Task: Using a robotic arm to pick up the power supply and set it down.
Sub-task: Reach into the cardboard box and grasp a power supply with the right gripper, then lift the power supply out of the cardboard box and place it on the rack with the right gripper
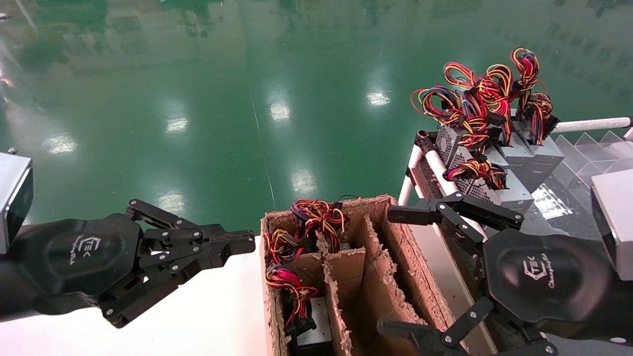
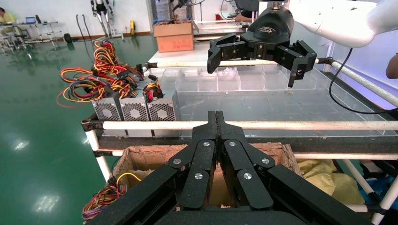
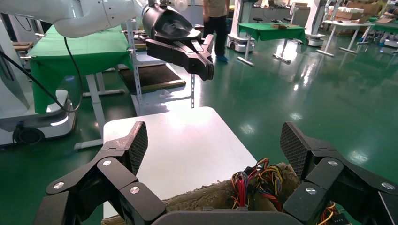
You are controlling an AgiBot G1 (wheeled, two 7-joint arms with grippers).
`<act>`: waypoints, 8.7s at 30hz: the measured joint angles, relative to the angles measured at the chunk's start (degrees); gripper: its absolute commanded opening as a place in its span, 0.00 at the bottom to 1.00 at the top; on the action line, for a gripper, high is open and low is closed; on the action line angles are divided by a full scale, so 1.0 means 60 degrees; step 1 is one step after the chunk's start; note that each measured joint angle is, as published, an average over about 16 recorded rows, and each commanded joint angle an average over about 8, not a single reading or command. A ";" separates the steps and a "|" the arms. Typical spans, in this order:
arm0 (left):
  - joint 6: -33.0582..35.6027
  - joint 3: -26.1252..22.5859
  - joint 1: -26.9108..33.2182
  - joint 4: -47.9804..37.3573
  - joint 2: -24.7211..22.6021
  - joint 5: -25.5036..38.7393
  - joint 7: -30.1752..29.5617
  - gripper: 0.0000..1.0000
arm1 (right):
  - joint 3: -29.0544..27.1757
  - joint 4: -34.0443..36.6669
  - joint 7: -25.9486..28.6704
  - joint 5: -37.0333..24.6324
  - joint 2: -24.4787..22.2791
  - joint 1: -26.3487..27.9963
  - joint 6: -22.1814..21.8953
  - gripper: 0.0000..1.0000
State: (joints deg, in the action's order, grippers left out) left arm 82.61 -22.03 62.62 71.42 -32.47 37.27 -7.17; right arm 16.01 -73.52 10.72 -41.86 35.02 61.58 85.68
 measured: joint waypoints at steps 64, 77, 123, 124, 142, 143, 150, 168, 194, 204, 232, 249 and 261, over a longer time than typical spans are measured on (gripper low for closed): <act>0.0000 -0.0001 0.0001 -0.0001 0.0000 -0.0001 0.0001 1.00 | 0.3241 0.5115 -0.0891 -0.5153 0.4790 0.2636 -0.1210 0.00; 0.0000 -0.0001 0.0001 -0.0001 0.0000 -0.0001 0.0001 1.00 | 0.3218 0.5939 -0.1446 -0.5102 0.5179 0.2754 -0.1227 0.00; -0.0001 -0.0002 0.0001 -0.0001 0.0001 -0.0002 0.0001 1.00 | 0.0203 0.4890 -0.1824 -0.1902 0.1114 0.4665 -0.0161 0.00; -0.0001 -0.0002 0.0001 -0.0001 0.0001 -0.0002 0.0001 1.00 | 0.0169 0.4994 -0.1893 -0.1954 0.1008 0.4859 -0.0164 0.00; -0.0001 -0.0003 0.0001 -0.0001 0.0001 -0.0002 0.0002 1.00 | 0.0484 0.7643 -0.3029 -0.3670 -0.0749 0.8162 0.0464 0.00; -0.0001 -0.0003 0.0001 -0.0001 0.0001 -0.0002 0.0002 1.00 | 0.0540 0.7782 -0.3096 -0.3791 -0.0836 0.8267 0.0490 0.00; -0.0001 -0.0003 0.0001 -0.0001 0.0001 -0.0002 0.0002 1.00 | 0.0954 0.8750 -0.3607 -0.4588 -0.1296 0.8675 0.0532 0.00; -0.0001 -0.0003 0.0001 -0.0001 0.0001 -0.0002 0.0002 1.00 | 0.1612 1.1324 -0.4899 -0.5625 -0.0810 0.8233 -0.0297 0.00; -0.0001 -0.0004 0.0001 -0.0001 0.0001 -0.0003 0.0002 1.00 | 0.1629 1.2220 -0.4849 -0.5657 0.1015 0.7833 -0.1904 0.00; -0.0001 -0.0004 0.0002 -0.0001 0.0001 -0.0003 0.0002 1.00 | 0.1716 1.2125 -0.4930 -0.5782 0.1036 0.7875 -0.1592 0.00; -0.0001 -0.0005 0.0002 -0.0001 0.0001 -0.0003 0.0003 1.00 | 0.2089 1.1992 -0.5143 -0.6326 0.0484 0.8471 -0.1154 0.00; -0.0002 -0.0005 0.0002 -0.0001 0.0001 -0.0003 0.0003 1.00 | 0.2231 1.2006 -0.5353 -0.6523 0.0790 0.8608 -0.0937 0.00; -0.0002 -0.0005 0.0002 -0.0001 0.0002 -0.0004 0.0003 1.00 | 0.2134 1.2222 -0.5308 -0.6387 0.1246 0.8508 -0.1567 0.74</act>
State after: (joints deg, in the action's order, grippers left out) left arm 82.60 -22.06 62.63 71.41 -32.46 37.24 -7.16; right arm 28.82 -0.18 -21.12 -80.18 42.49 112.63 76.28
